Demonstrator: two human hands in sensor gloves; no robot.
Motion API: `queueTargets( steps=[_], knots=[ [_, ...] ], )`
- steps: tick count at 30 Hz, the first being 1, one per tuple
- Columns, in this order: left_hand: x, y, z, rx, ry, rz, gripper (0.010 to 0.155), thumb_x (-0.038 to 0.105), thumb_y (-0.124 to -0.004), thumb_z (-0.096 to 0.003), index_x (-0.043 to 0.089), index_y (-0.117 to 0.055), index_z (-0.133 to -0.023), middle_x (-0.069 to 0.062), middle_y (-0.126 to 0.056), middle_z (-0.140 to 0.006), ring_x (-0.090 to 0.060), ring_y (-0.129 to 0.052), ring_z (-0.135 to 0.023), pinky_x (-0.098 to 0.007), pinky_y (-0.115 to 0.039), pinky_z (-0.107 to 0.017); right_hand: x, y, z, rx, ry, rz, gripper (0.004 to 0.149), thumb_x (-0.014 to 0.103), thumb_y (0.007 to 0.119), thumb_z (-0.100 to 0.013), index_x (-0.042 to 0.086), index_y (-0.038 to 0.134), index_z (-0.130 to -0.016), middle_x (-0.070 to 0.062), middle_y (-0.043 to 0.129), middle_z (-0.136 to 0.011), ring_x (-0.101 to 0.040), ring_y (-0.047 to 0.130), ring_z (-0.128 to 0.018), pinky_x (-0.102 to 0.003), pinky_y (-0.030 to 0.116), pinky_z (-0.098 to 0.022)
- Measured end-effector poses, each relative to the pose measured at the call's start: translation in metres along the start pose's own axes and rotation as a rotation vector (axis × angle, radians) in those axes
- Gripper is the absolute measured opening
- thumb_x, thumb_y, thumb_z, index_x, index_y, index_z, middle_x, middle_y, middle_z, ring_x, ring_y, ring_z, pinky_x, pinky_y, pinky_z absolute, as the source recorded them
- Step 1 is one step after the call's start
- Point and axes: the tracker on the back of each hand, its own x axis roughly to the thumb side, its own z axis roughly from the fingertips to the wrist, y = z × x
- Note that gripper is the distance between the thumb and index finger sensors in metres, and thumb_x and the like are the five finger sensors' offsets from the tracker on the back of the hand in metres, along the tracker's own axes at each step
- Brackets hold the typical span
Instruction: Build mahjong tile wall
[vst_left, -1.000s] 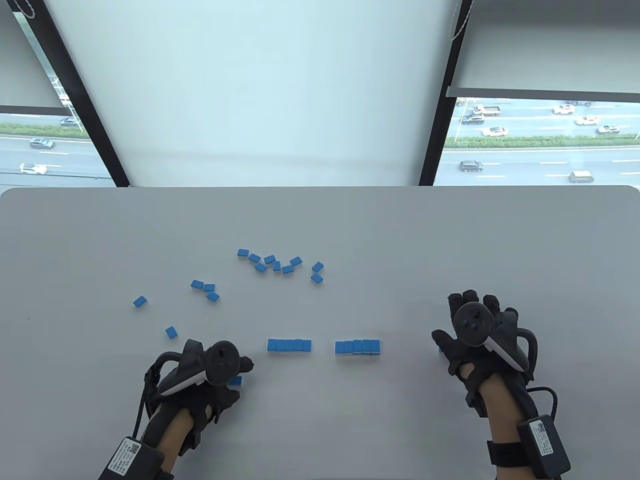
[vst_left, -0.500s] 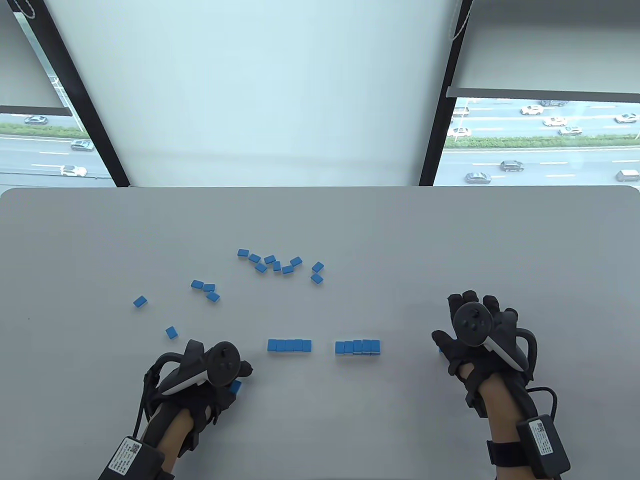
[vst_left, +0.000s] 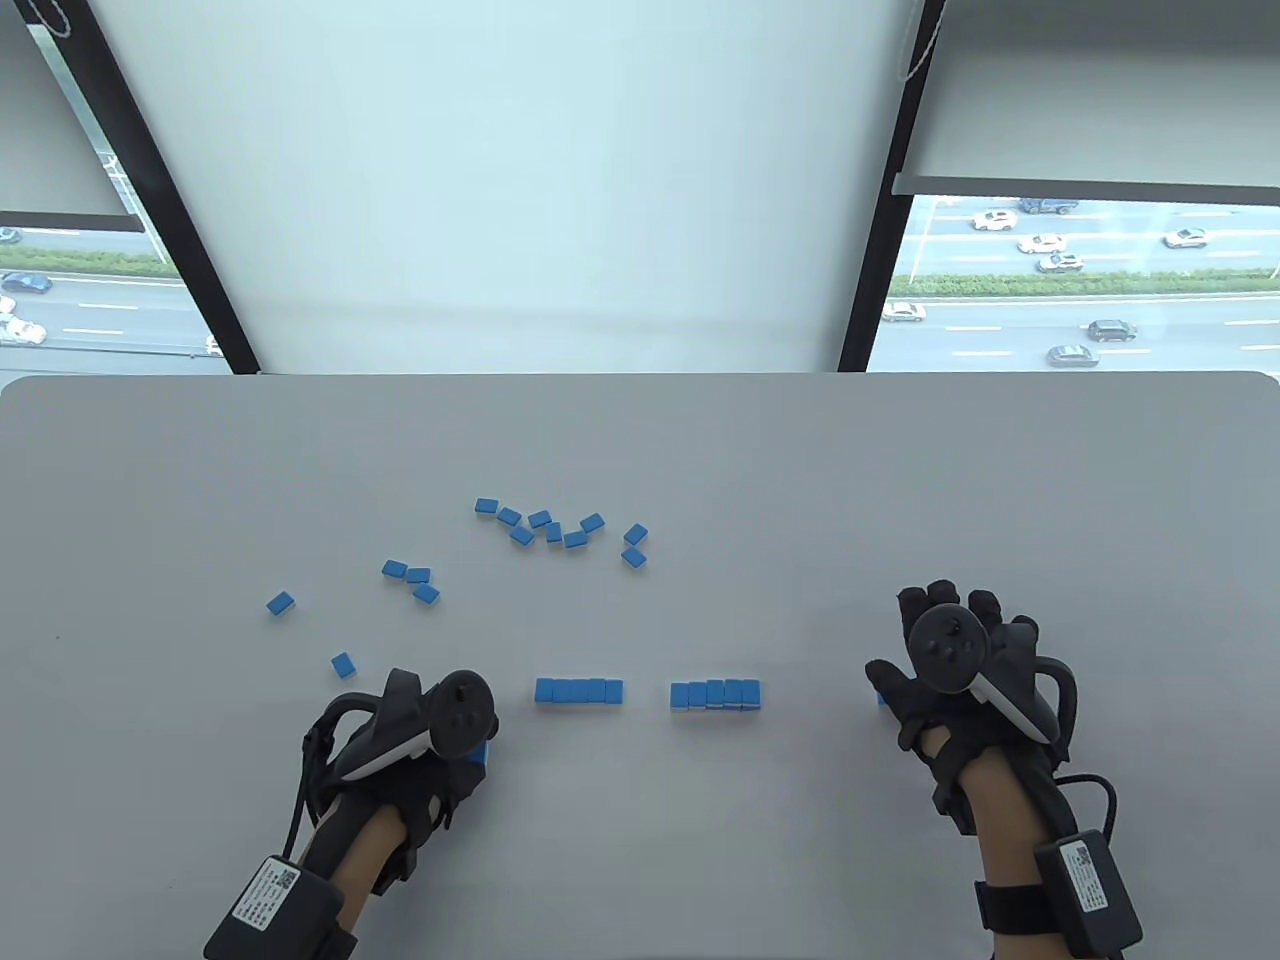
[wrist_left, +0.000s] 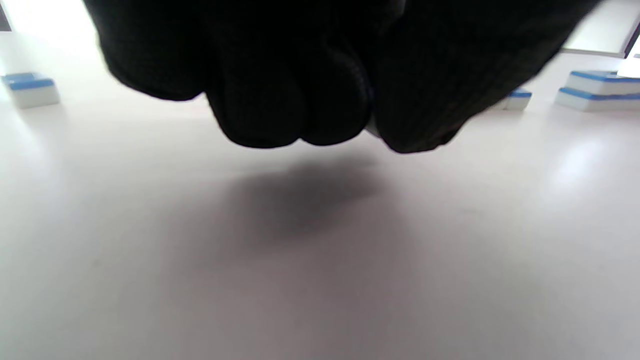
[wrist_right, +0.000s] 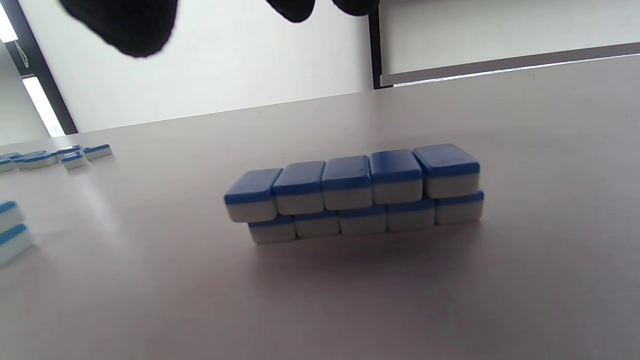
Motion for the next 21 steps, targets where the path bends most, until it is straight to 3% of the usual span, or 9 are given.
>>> queueTargets(
  steps=[5,10,15,21],
  knots=[
    [0.018,0.032,-0.019,0.102,-0.015,0.028,0.06,0.041,-0.094,-0.0379,0.018,-0.081,-0.092,-0.001,-0.096,-0.078,-0.025,-0.099,-0.066,-0.056,-0.081,-0.057,-0.001,0.0,0.0,0.002,0.007,0.0,0.082,0.061,0.067,-0.041,0.023,0.035,-0.106,-0.007,0.027,-0.112,-0.047,0.021,-0.097,-0.067,0.015,-0.06],
    [0.06,0.055,-0.041,0.215,-0.068,0.01,0.06,0.042,-0.094,-0.0376,0.019,-0.081,-0.092,0.0,-0.096,-0.078,-0.024,-0.098,-0.065,-0.055,-0.08,-0.057,-0.002,-0.001,0.0,0.001,0.013,0.0,0.082,0.061,0.067,-0.041,0.023,0.035,-0.106,-0.007,0.026,-0.112,-0.047,0.021,-0.097,-0.067,0.015,-0.06],
    [0.087,0.043,-0.047,0.285,-0.13,0.028,0.059,0.042,-0.094,-0.0372,0.021,-0.083,-0.091,0.0,-0.096,-0.078,-0.024,-0.097,-0.067,-0.055,-0.079,-0.058,-0.003,-0.001,0.0,0.006,0.017,-0.002,0.082,0.061,0.067,-0.041,0.023,0.035,-0.106,-0.007,0.026,-0.112,-0.047,0.021,-0.097,-0.067,0.015,-0.06],
    [0.095,0.021,-0.05,0.271,-0.138,-0.074,0.059,0.044,-0.094,-0.037,0.026,-0.084,-0.091,0.002,-0.09,-0.083,-0.024,-0.092,-0.072,-0.056,-0.075,-0.061,-0.002,0.0,0.0,0.015,0.014,0.004,0.082,0.061,0.068,-0.042,0.023,0.035,-0.106,-0.007,0.026,-0.112,-0.047,0.021,-0.097,-0.067,0.015,-0.06]
  ],
)
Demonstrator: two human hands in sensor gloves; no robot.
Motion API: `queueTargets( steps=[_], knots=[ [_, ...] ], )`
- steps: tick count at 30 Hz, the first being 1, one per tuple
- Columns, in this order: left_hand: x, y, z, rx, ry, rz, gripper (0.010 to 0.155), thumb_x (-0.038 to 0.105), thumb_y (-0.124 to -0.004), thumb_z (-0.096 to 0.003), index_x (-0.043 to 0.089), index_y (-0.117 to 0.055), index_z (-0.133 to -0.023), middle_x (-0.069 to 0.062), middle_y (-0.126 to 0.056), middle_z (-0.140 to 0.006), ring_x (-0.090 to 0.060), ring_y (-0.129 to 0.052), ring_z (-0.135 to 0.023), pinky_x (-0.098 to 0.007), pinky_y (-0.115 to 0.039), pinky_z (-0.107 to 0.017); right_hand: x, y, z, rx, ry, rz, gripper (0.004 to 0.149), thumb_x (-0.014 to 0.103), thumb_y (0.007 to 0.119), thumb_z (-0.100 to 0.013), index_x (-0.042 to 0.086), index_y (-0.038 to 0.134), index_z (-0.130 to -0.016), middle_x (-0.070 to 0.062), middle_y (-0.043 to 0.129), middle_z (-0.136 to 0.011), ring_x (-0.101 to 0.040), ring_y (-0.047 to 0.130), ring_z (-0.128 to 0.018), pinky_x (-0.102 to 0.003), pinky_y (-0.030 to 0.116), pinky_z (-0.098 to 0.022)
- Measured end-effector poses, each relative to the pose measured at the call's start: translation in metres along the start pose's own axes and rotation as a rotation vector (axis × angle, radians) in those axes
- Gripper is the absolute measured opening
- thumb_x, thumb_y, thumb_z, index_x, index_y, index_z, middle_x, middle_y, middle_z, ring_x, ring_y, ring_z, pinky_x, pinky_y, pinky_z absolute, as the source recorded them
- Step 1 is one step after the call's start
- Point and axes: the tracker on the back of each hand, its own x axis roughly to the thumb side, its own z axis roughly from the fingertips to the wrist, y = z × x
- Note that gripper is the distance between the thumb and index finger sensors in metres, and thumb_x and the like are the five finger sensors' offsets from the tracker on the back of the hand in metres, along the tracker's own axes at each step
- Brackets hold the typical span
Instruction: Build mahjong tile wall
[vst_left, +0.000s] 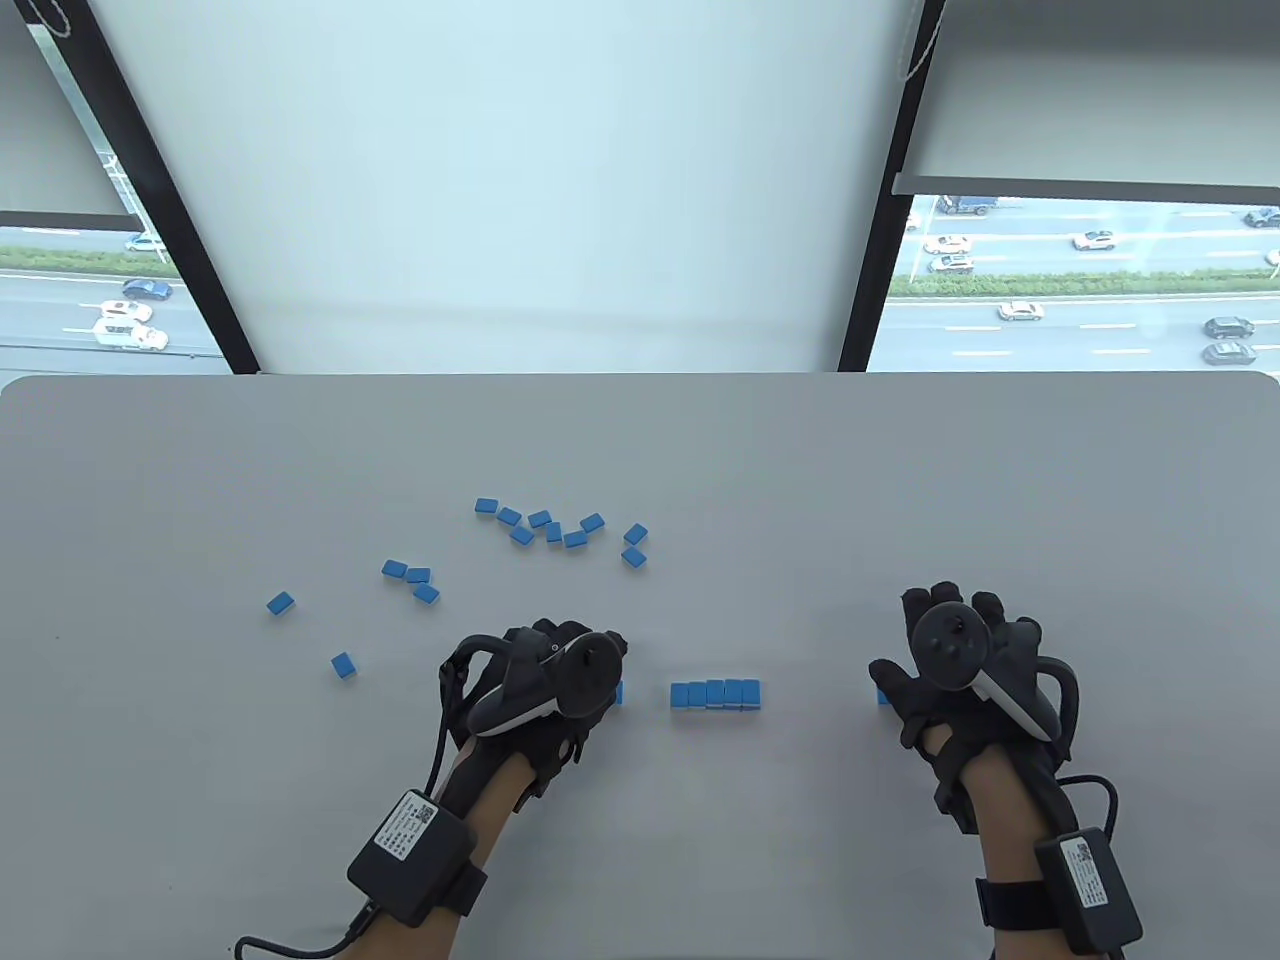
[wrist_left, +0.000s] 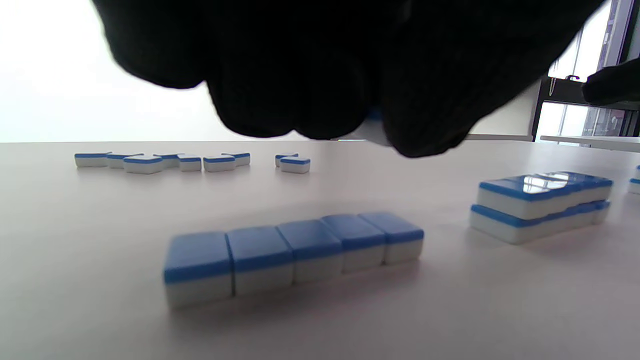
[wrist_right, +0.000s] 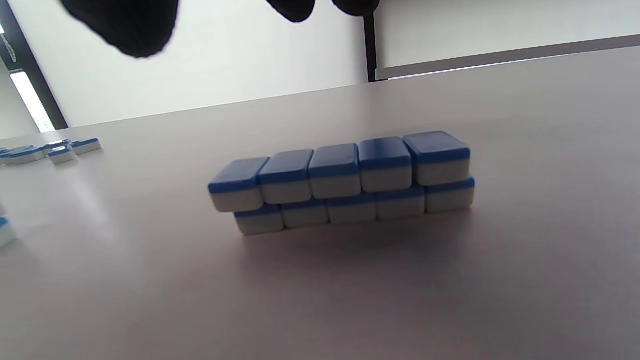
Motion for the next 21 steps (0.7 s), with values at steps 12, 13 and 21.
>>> queueTargets(
  steps=[12,13,21],
  knots=[
    [0.009,-0.018,-0.005,-0.047,-0.02,-0.015,0.058,0.045,-0.091,-0.0386,0.027,-0.08,-0.093,0.001,-0.082,-0.091,-0.027,-0.085,-0.08,-0.059,-0.069,-0.065,0.002,0.0,0.0,-0.003,-0.003,0.009,0.082,0.061,0.067,-0.041,0.023,0.035,-0.106,-0.007,0.026,-0.112,-0.047,0.021,-0.097,-0.067,0.015,-0.06],
    [0.009,-0.018,-0.005,-0.047,-0.021,-0.02,0.058,0.045,-0.09,-0.0388,0.027,-0.08,-0.093,0.001,-0.082,-0.091,-0.027,-0.085,-0.08,-0.059,-0.068,-0.065,0.002,0.0,0.0,-0.003,-0.003,0.009,0.082,0.061,0.067,-0.041,0.023,0.035,-0.106,-0.008,0.026,-0.112,-0.047,0.021,-0.097,-0.067,0.015,-0.06],
    [0.01,-0.02,-0.006,-0.062,-0.014,-0.042,0.058,0.045,-0.09,-0.039,0.026,-0.079,-0.093,0.001,-0.082,-0.091,-0.027,-0.084,-0.08,-0.059,-0.068,-0.065,0.002,0.0,0.0,-0.006,-0.002,0.01,0.082,0.061,0.067,-0.042,0.023,0.035,-0.106,-0.008,0.026,-0.112,-0.047,0.021,-0.097,-0.067,0.015,-0.06]
  ],
)
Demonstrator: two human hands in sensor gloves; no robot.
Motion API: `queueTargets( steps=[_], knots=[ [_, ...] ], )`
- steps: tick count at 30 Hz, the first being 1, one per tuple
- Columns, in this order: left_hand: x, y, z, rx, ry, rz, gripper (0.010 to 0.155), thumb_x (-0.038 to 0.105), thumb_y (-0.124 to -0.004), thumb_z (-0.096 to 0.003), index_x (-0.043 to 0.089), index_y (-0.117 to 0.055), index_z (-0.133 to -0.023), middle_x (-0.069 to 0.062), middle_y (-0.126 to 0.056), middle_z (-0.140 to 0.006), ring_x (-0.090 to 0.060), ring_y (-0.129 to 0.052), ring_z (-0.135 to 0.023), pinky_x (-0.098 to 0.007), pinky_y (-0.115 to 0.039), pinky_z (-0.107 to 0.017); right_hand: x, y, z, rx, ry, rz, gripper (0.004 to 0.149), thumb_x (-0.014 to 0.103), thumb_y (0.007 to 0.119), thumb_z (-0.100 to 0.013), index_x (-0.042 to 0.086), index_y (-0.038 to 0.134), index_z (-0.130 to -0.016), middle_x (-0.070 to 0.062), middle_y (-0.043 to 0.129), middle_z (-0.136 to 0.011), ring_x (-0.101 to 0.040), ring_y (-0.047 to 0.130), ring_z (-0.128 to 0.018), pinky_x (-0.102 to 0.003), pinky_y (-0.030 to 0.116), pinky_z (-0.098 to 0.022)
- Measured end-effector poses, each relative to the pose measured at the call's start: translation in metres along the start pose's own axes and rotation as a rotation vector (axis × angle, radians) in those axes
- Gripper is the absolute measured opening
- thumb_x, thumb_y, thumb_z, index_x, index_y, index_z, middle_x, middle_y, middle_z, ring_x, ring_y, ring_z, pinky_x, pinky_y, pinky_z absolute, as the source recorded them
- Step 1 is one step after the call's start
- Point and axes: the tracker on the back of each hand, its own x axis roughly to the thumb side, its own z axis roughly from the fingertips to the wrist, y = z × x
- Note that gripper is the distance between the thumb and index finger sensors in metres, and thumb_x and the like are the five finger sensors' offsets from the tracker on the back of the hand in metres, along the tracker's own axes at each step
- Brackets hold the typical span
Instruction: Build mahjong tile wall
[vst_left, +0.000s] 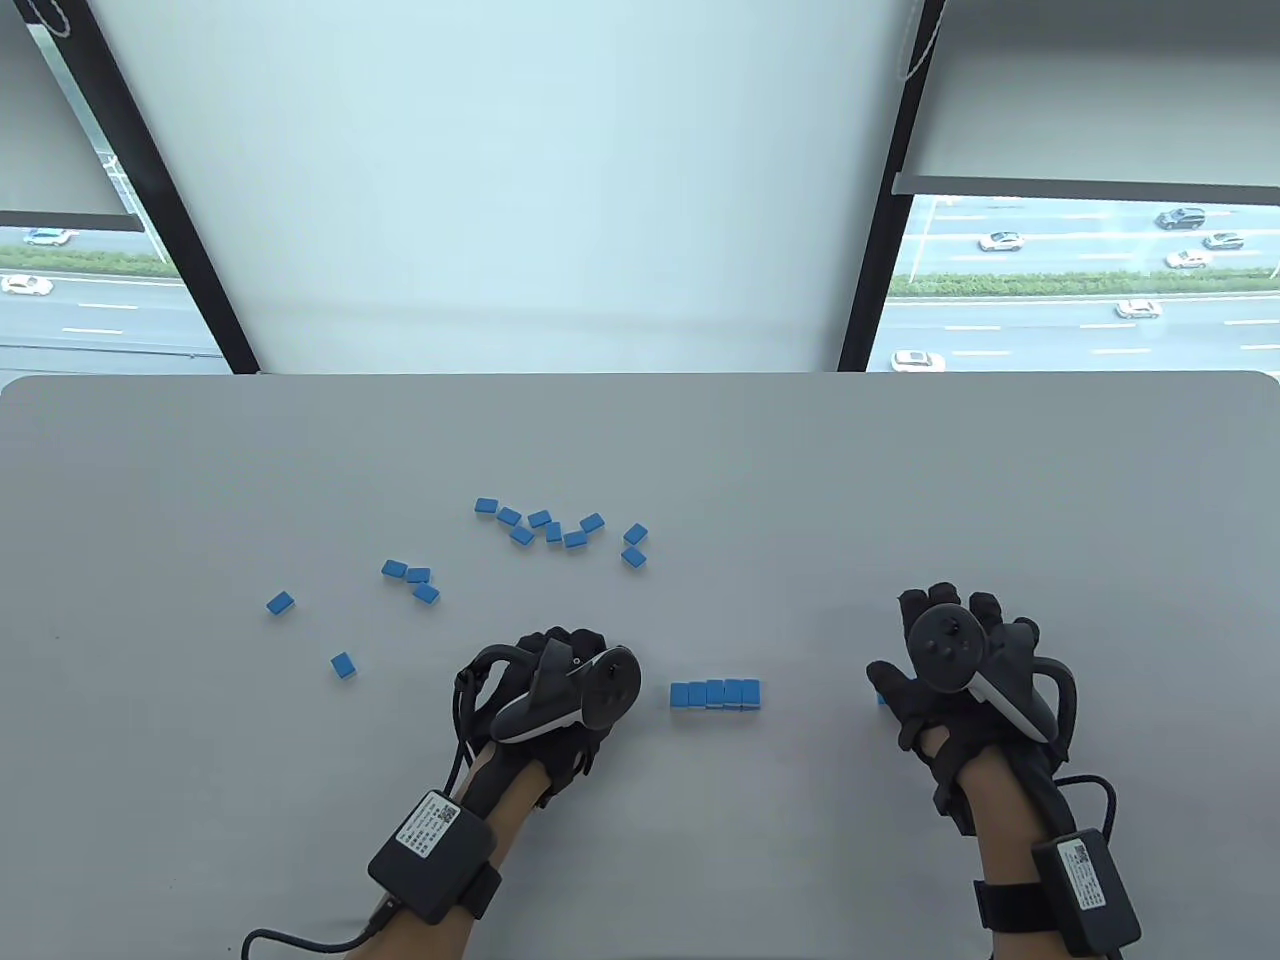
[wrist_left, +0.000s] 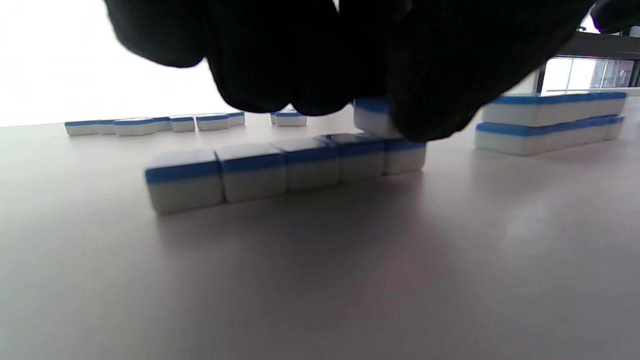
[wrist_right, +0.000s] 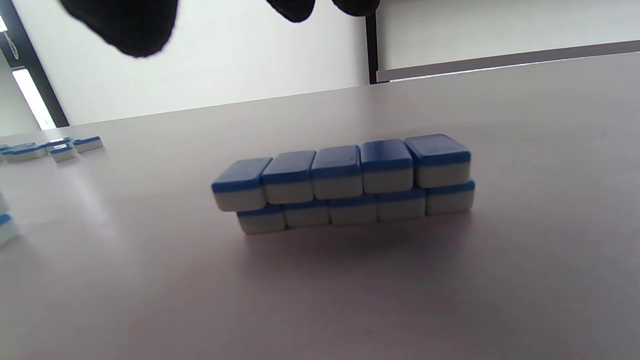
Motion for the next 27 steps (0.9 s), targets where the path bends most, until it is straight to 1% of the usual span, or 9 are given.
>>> queueTargets(
  steps=[7,11,14,17,19,21,23,25,27],
  knots=[
    [0.0,0.001,0.001,-0.015,0.004,0.002,0.059,0.046,-0.089,-0.0391,0.027,-0.079,-0.094,0.001,-0.081,-0.092,-0.027,-0.084,-0.081,-0.059,-0.068,-0.065,-0.001,0.0,0.0,-0.004,0.006,-0.004,0.082,0.061,0.067,-0.042,0.023,0.035,-0.106,-0.008,0.027,-0.112,-0.047,0.021,-0.097,-0.067,0.015,-0.06],
    [-0.004,0.003,0.004,-0.054,0.013,0.012,0.069,0.054,-0.088,-0.0378,0.028,-0.07,-0.1,0.0,-0.077,-0.098,-0.03,-0.081,-0.085,-0.06,-0.065,-0.067,-0.002,-0.002,0.0,-0.011,0.007,-0.004,0.082,0.061,0.067,-0.041,0.023,0.035,-0.106,-0.008,0.026,-0.112,-0.047,0.021,-0.097,-0.067,0.015,-0.06],
    [-0.011,0.013,0.009,-0.035,0.018,0.032,0.072,0.059,-0.083,-0.038,0.029,-0.069,-0.101,-0.002,-0.076,-0.101,-0.03,-0.08,-0.088,-0.061,-0.066,-0.067,-0.003,-0.004,0.001,-0.02,0.007,-0.004,0.082,0.061,0.067,-0.041,0.023,0.035,-0.106,-0.008,0.026,-0.112,-0.047,0.021,-0.097,-0.067,0.015,-0.06],
    [-0.018,0.028,0.007,0.006,0.032,0.048,0.07,0.059,-0.082,-0.0393,0.029,-0.071,-0.101,-0.002,-0.079,-0.1,-0.031,-0.082,-0.087,-0.061,-0.067,-0.066,-0.004,-0.005,0.002,-0.026,0.007,-0.002,0.082,0.061,0.067,-0.041,0.023,0.034,-0.106,-0.008,0.026,-0.112,-0.047,0.021,-0.097,-0.067,0.015,-0.06],
    [-0.021,0.037,-0.001,0.01,0.039,0.046,0.067,0.059,-0.081,-0.0399,0.029,-0.073,-0.1,-0.001,-0.082,-0.098,-0.03,-0.085,-0.085,-0.06,-0.069,-0.066,-0.005,-0.006,0.003,-0.03,0.009,-0.004,0.082,0.061,0.067,-0.041,0.023,0.034,-0.106,-0.008,0.026,-0.112,-0.047,0.021,-0.097,-0.067,0.015,-0.06],
    [-0.024,0.043,-0.016,-0.004,0.045,0.038,0.066,0.059,-0.081,-0.0401,0.029,-0.075,-0.099,0.001,-0.086,-0.096,-0.029,-0.089,-0.082,-0.058,-0.072,-0.064,-0.005,-0.006,0.003,-0.029,0.01,-0.007,0.082,0.061,0.067,-0.041,0.023,0.034,-0.106,-0.008,0.026,-0.112,-0.047,0.021,-0.097,-0.067,0.015,-0.06],
    [-0.026,0.047,-0.035,-0.036,0.071,0.014,0.065,0.059,-0.081,-0.0402,0.029,-0.075,-0.098,0.001,-0.088,-0.094,-0.028,-0.091,-0.08,-0.057,-0.074,-0.063,-0.006,-0.005,0.003,-0.025,0.01,-0.011,0.082,0.061,0.067,-0.041,0.023,0.034,-0.106,-0.008,0.026,-0.112,-0.047,0.021,-0.097,-0.067,0.015,-0.06],
    [-0.029,0.047,-0.054,-0.075,0.123,0.011,0.065,0.06,-0.079,-0.0404,0.028,-0.077,-0.097,0.001,-0.091,-0.091,-0.027,-0.094,-0.077,-0.055,-0.076,-0.061,-0.005,-0.005,0.003,-0.018,0.008,-0.02,0.082,0.061,0.067,-0.042,0.023,0.034,-0.106,-0.008,0.026,-0.112,-0.047,0.021,-0.097,-0.067,0.015,-0.06],
    [-0.034,0.045,-0.075,-0.124,0.208,0.046,0.065,0.063,-0.077,-0.0404,0.027,-0.08,-0.095,0.001,-0.099,-0.084,-0.026,-0.101,-0.069,-0.053,-0.082,-0.056,-0.005,-0.004,0.003,-0.016,0.008,-0.012,0.082,0.061,0.067,-0.042,0.023,0.034,-0.106,-0.008,0.026,-0.112,-0.047,0.021,-0.097,-0.067,0.015,-0.06]
  ],
)
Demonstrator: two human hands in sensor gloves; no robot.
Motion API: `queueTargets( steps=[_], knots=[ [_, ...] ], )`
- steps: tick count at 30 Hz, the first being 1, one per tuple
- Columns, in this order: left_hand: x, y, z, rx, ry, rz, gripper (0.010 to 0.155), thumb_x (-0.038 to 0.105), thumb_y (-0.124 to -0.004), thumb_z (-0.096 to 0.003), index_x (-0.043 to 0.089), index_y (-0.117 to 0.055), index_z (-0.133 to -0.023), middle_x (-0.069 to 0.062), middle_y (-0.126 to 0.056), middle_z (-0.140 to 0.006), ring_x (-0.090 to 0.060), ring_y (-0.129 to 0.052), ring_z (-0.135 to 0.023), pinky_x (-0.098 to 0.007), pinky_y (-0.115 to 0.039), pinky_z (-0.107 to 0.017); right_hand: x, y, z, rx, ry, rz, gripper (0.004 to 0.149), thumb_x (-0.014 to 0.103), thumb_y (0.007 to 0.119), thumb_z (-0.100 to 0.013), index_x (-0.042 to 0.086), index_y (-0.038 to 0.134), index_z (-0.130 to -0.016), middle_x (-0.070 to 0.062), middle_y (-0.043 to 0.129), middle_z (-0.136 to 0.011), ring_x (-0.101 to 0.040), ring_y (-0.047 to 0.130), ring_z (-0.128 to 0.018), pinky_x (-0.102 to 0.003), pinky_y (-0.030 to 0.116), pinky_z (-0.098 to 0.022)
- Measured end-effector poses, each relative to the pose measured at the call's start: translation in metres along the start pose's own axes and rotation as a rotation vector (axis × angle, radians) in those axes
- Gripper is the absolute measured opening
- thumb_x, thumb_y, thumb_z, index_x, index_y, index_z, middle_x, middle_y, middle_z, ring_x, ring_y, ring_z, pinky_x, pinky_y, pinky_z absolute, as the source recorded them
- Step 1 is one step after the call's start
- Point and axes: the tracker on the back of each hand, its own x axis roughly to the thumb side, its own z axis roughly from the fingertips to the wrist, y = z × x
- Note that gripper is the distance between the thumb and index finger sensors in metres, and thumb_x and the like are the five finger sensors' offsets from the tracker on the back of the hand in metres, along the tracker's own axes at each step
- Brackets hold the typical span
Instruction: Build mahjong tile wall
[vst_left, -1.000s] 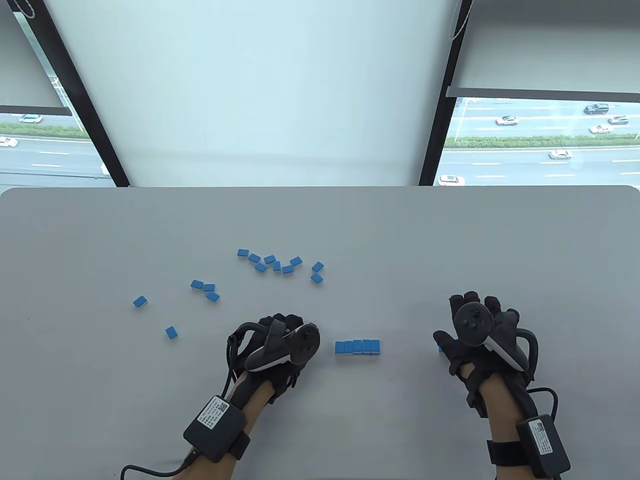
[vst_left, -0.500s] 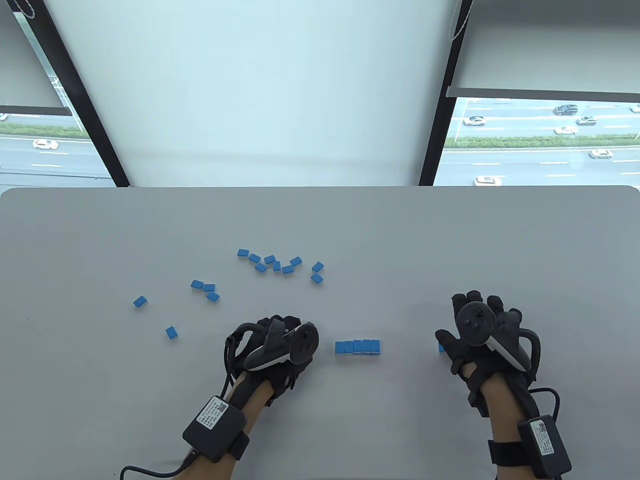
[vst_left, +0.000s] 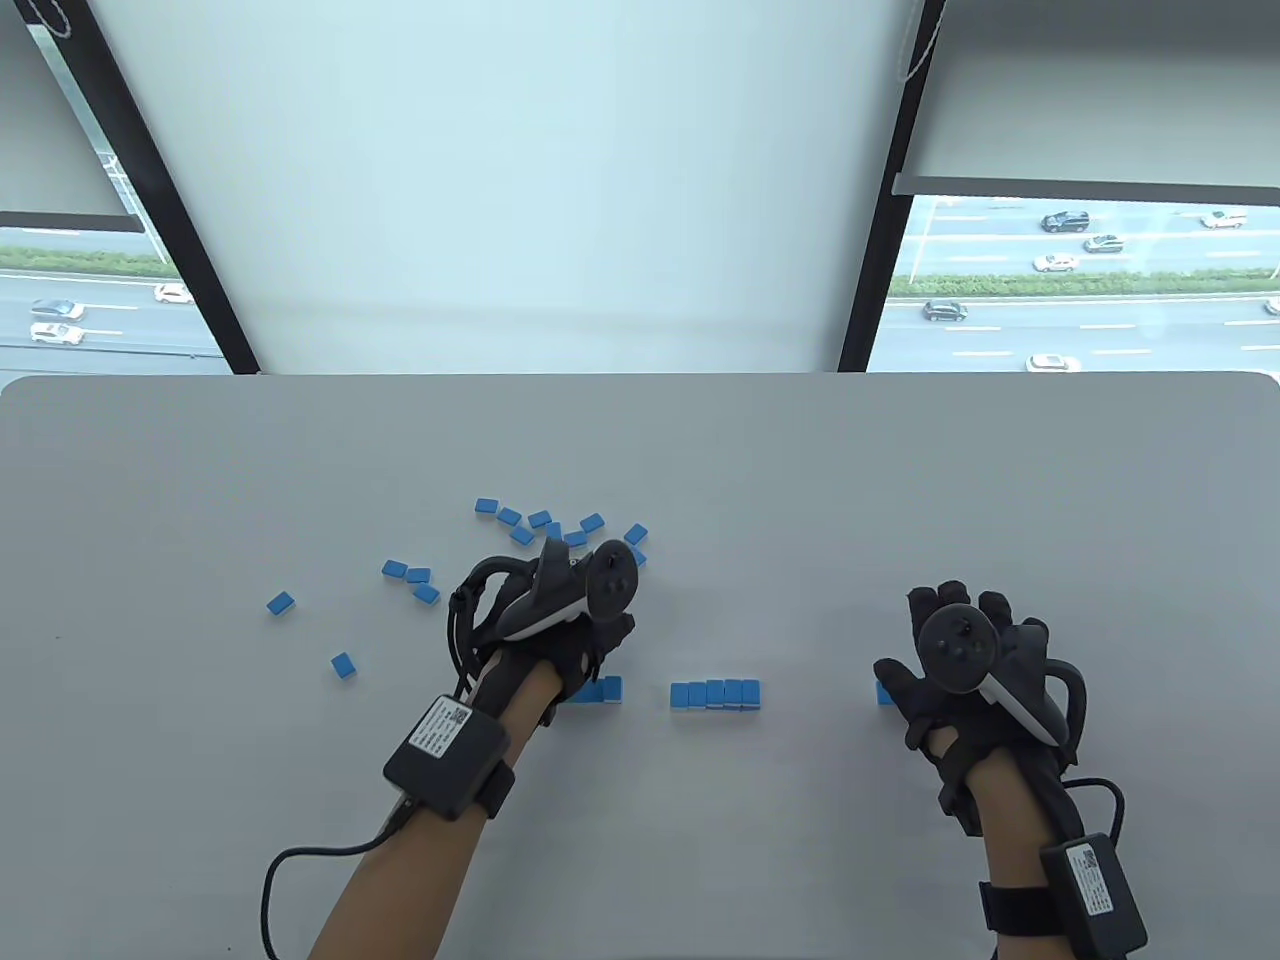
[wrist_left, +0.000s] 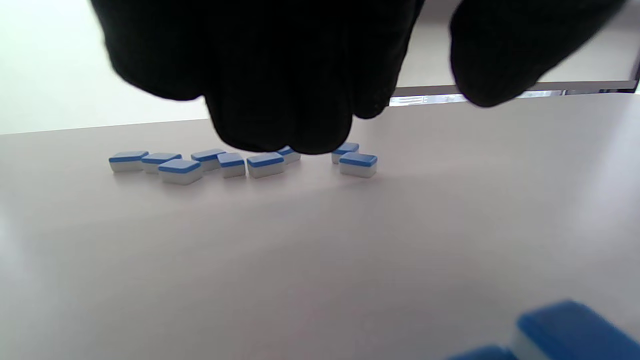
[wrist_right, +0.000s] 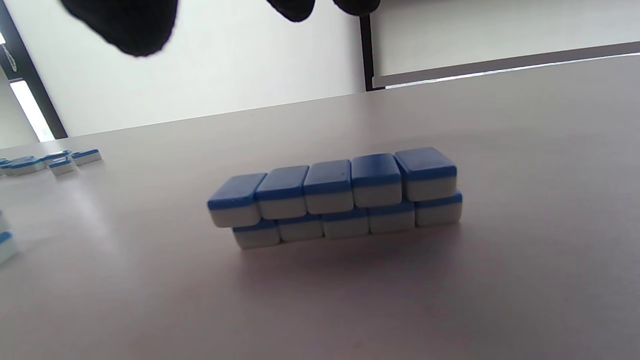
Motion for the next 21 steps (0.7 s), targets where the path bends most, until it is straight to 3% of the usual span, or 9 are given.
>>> queueTargets(
  steps=[7,11,21],
  knots=[
    [-0.003,-0.018,-0.055,-0.118,0.241,0.209,0.072,0.063,-0.078,-0.0394,0.019,-0.078,-0.096,-0.001,-0.106,-0.075,-0.027,-0.107,-0.061,-0.053,-0.086,-0.051,-0.001,0.0,0.0,0.01,0.002,-0.007,0.082,0.061,0.067,-0.042,0.023,0.034,-0.106,-0.008,0.026,-0.112,-0.047,0.021,-0.097,-0.067,0.015,-0.06],
    [0.003,-0.022,-0.073,-0.118,0.265,0.132,0.073,0.063,-0.08,-0.0388,0.02,-0.074,-0.098,0.002,-0.104,-0.071,-0.023,-0.106,-0.058,-0.051,-0.085,-0.05,-0.001,0.0,0.001,0.013,0.004,-0.005,0.082,0.061,0.067,-0.042,0.023,0.035,-0.106,-0.008,0.026,-0.112,-0.047,0.021,-0.097,-0.067,0.015,-0.06],
    [0.023,-0.023,-0.088,-0.129,0.269,-0.053,0.072,0.065,-0.087,-0.0348,0.021,-0.08,-0.092,0.006,-0.103,-0.068,-0.019,-0.106,-0.055,-0.05,-0.087,-0.049,0.001,0.002,0.0,0.026,-0.002,-0.009,0.082,0.061,0.067,-0.042,0.023,0.035,-0.106,-0.008,0.026,-0.112,-0.047,0.021,-0.097,-0.067,0.015,-0.06]
  ],
)
